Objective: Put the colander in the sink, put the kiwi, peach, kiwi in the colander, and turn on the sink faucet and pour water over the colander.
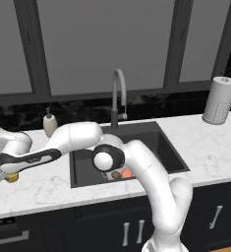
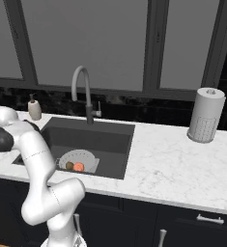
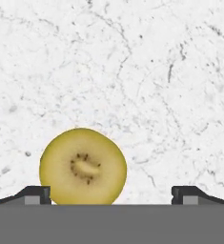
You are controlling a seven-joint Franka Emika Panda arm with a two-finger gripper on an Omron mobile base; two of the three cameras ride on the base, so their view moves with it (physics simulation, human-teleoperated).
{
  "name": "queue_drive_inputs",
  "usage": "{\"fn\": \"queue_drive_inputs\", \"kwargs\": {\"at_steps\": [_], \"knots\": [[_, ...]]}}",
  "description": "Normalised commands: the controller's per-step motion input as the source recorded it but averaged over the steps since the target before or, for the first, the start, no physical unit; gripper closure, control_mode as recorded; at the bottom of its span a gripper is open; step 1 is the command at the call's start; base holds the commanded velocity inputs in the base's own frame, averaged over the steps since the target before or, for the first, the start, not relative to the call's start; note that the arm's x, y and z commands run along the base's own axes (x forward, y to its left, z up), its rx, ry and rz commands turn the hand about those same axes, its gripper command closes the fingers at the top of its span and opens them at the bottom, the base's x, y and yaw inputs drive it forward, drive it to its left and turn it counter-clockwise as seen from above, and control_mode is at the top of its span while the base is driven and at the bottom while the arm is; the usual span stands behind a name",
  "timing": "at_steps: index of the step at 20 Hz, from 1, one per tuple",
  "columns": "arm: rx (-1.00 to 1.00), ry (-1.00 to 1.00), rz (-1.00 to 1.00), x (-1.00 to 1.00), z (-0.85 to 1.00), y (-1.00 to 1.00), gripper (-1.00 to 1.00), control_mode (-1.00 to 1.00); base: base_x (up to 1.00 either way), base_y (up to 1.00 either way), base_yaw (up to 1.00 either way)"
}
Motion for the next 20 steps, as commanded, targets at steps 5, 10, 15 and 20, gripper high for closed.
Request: {"fn": "queue_drive_inputs", "kwargs": {"at_steps": [5, 10, 15, 20], "knots": [[0.00, 0.03, 0.00, 0.19, -0.34, 0.01, -1.00, -1.00, 0.00, 0.00, 0.00], [0.00, 0.08, 0.00, 0.06, -0.42, 0.02, -1.00, -1.00, 0.00, 0.00, 0.00], [0.00, 0.06, 0.00, -0.02, -0.33, 0.00, -1.00, -1.00, 0.00, 0.00, 0.00], [0.00, 0.03, 0.00, 0.00, -0.32, 0.00, -1.00, -1.00, 0.00, 0.00, 0.00]]}}
